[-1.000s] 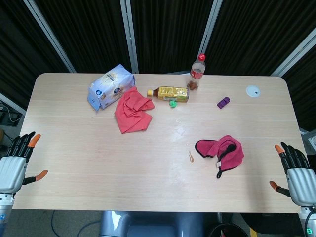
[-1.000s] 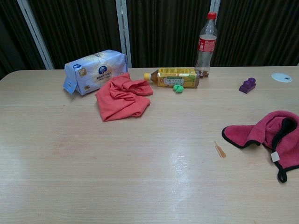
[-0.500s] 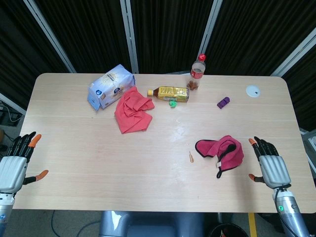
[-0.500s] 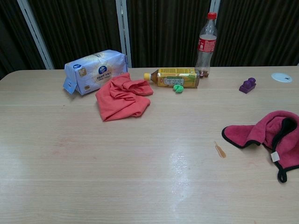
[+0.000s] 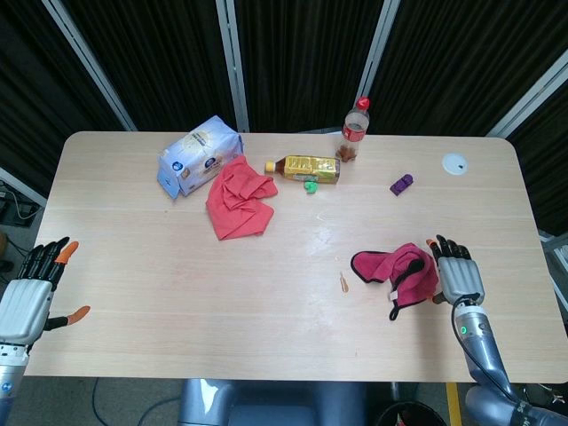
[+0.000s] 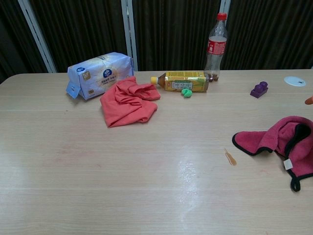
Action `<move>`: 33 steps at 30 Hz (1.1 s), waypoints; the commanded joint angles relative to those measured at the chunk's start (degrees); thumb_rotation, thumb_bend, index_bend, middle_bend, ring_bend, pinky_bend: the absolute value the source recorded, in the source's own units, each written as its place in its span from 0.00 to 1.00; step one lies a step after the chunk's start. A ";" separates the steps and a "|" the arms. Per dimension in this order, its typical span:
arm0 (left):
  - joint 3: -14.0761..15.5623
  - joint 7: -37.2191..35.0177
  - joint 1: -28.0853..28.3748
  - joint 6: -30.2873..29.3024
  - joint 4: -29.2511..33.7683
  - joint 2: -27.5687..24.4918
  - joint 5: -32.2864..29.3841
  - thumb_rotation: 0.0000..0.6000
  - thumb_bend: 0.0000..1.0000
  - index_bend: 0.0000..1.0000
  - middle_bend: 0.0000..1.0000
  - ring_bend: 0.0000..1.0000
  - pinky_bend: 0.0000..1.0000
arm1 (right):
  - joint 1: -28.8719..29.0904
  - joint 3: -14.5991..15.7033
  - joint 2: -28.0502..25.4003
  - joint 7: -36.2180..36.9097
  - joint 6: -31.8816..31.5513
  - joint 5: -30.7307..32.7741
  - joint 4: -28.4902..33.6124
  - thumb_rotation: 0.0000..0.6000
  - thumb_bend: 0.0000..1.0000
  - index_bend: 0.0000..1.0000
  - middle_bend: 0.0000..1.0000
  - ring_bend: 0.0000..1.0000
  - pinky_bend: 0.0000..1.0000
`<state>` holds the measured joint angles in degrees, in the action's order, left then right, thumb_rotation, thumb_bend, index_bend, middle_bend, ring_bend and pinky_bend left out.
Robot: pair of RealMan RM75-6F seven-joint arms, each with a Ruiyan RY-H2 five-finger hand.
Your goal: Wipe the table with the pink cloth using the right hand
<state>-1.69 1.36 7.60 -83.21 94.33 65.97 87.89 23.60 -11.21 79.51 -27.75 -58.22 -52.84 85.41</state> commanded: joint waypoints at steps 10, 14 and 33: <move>0.26 -0.90 0.38 1.12 0.48 -0.59 -0.49 1.00 0.00 0.01 0.00 0.00 0.00 | 5.05 -0.38 7.73 -0.88 4.55 6.20 -11.18 1.00 0.12 0.20 0.08 0.00 0.19; 0.20 -1.13 0.50 1.42 0.62 -0.68 -0.81 1.00 0.00 0.01 0.00 0.00 0.00 | 5.31 0.02 10.19 0.61 4.84 6.02 -14.69 1.00 0.16 0.24 0.11 0.01 0.22; 0.22 -1.41 0.52 1.57 0.91 -0.76 -1.26 1.00 0.00 0.02 0.00 0.00 0.00 | 5.58 -0.39 16.31 10.93 -1.94 -5.69 -16.44 1.00 0.50 0.76 0.67 0.59 0.72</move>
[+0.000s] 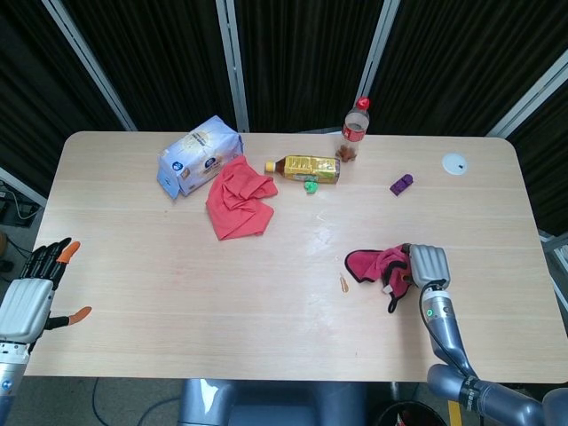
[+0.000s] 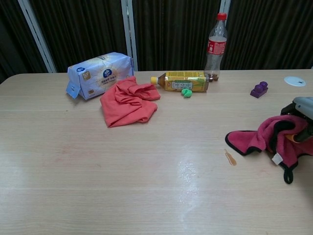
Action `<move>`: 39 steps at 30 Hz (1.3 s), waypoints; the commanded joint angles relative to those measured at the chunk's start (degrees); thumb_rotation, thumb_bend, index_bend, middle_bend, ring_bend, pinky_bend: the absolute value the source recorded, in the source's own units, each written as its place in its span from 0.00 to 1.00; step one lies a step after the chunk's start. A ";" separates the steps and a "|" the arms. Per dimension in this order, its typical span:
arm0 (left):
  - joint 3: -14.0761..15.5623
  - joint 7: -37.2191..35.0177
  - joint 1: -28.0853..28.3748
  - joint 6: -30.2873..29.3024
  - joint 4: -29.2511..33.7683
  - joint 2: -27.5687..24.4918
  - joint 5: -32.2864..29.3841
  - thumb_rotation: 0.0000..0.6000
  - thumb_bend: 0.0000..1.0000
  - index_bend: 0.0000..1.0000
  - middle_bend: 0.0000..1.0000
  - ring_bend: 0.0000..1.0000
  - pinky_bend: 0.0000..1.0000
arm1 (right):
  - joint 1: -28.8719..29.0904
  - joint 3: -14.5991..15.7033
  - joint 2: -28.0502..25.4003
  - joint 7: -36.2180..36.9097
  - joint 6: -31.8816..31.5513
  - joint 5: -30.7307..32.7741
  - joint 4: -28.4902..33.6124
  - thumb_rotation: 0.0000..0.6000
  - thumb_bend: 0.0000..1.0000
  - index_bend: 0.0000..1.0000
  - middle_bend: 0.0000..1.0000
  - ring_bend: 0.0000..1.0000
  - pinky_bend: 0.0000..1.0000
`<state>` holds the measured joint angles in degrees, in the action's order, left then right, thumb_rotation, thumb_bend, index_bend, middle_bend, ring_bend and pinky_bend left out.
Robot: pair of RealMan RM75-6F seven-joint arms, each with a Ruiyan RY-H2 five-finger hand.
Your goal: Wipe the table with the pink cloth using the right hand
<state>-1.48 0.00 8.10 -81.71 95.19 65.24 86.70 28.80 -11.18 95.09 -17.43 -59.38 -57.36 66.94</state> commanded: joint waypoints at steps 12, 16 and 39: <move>-0.04 -0.39 0.11 0.39 0.18 -0.20 -0.48 1.00 0.00 0.03 0.00 0.00 0.00 | 3.93 -0.27 5.21 -5.77 -4.37 -6.74 15.45 1.00 0.51 0.77 0.68 0.60 0.74; 0.00 -0.53 0.10 0.39 0.20 -0.25 -0.44 1.00 0.00 0.03 0.00 0.00 0.00 | 4.19 -0.02 6.72 -8.43 -5.13 -5.82 17.82 1.00 0.51 0.77 0.68 0.60 0.74; 0.01 -0.15 0.04 0.42 0.57 -0.16 -0.77 1.00 0.00 0.03 0.00 0.00 0.00 | -1.21 -0.21 3.65 -10.95 -5.95 4.07 3.99 1.00 0.51 0.78 0.68 0.60 0.74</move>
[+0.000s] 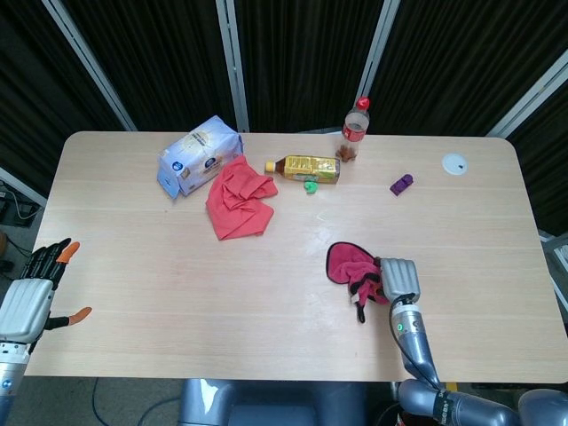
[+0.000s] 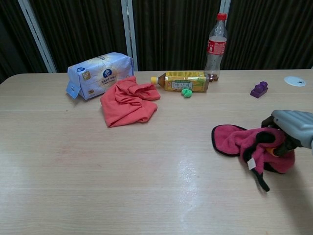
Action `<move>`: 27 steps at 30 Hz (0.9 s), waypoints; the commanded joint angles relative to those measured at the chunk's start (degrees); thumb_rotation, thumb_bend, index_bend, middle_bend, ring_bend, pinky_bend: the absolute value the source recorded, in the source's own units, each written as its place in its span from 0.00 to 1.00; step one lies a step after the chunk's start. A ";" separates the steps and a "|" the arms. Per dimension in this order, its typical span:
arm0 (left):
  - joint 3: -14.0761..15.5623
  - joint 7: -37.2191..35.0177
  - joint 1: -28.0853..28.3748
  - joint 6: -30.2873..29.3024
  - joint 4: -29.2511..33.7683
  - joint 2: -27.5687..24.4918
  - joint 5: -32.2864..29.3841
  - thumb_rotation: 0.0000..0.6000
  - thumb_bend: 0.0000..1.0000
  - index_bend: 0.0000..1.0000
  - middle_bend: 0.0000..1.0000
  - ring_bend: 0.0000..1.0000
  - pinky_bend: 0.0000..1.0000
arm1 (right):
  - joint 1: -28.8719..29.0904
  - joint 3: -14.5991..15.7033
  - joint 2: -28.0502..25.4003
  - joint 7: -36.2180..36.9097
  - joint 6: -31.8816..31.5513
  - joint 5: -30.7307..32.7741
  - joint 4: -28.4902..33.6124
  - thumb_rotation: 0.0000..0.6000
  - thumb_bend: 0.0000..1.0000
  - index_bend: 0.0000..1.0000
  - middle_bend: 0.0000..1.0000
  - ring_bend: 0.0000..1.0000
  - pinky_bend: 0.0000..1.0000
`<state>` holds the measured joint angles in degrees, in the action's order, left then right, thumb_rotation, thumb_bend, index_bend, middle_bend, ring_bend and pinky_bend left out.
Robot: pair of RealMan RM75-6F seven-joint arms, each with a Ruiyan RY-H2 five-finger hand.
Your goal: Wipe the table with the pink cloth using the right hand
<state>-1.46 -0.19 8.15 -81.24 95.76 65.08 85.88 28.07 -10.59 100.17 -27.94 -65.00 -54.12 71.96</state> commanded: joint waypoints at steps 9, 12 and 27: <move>0.12 0.29 0.04 -0.03 0.05 0.17 0.30 1.00 0.00 0.03 0.00 0.00 0.00 | -1.95 -3.41 -6.67 -0.07 -0.32 4.00 -0.36 1.00 0.51 0.77 0.68 0.60 0.74; 0.05 0.50 0.05 -0.03 0.13 0.23 0.17 1.00 0.00 0.03 0.00 0.00 0.00 | -1.93 -3.02 -6.40 -0.02 -0.09 3.72 1.47 1.00 0.51 0.78 0.68 0.60 0.74; -0.17 -0.24 -0.14 -0.31 0.09 0.09 -0.21 1.00 0.00 0.03 0.00 0.00 0.00 | 2.85 -1.84 3.25 -5.30 -1.10 0.29 10.46 1.00 0.51 0.78 0.68 0.60 0.74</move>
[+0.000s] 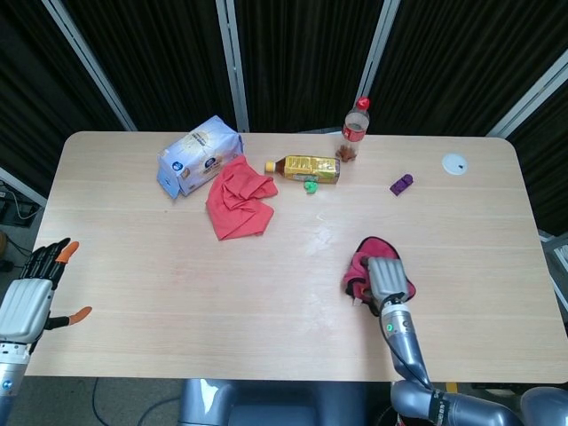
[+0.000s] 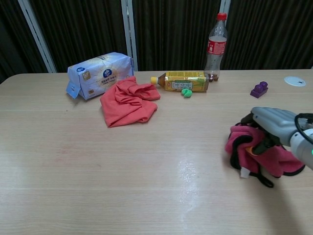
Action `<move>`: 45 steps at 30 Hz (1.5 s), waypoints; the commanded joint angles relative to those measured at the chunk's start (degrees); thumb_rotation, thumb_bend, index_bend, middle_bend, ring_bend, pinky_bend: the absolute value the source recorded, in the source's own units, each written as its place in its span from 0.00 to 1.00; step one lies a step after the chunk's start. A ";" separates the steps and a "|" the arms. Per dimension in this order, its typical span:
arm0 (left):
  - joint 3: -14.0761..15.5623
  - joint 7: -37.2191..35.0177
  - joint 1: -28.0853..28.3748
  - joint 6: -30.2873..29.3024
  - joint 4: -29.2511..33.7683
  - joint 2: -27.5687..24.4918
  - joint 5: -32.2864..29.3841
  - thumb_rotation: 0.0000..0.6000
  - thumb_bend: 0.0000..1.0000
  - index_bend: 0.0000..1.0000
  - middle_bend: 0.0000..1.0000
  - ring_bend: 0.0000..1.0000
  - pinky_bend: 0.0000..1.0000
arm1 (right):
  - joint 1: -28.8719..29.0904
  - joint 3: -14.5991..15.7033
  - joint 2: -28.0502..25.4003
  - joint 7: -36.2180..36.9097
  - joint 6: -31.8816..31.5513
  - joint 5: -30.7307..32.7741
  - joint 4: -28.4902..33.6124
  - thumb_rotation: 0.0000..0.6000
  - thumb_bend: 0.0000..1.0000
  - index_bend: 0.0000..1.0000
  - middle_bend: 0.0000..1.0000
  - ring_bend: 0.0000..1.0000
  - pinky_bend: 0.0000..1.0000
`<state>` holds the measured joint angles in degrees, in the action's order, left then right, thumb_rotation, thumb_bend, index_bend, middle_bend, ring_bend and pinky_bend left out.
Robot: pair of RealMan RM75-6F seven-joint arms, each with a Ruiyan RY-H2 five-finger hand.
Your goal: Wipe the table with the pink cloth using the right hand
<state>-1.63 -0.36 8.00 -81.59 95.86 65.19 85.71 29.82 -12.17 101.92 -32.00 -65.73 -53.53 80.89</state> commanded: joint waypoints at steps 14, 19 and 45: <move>-0.10 -1.05 -0.04 -0.27 -0.20 -0.20 0.25 1.00 0.00 0.04 0.00 0.00 0.00 | 1.89 -1.49 3.67 -4.42 -2.36 3.49 -0.01 1.00 0.51 0.78 0.68 0.60 0.74; -0.01 -0.78 0.04 -0.05 -0.02 -0.20 0.29 1.00 0.00 0.04 0.00 0.00 0.00 | 0.41 -3.41 -1.89 -2.90 -2.61 4.88 -5.32 1.00 0.51 0.78 0.68 0.60 0.74; -0.11 -1.11 -0.04 -0.53 -0.17 0.03 0.60 1.00 0.00 0.04 0.00 0.00 0.00 | 4.65 -7.56 -13.62 -1.16 0.85 2.08 -4.03 1.00 0.12 0.11 0.01 0.00 0.23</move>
<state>-1.74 -1.47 7.96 -82.14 95.69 65.23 86.33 34.04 -20.55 89.31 -31.55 -64.70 -51.86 76.90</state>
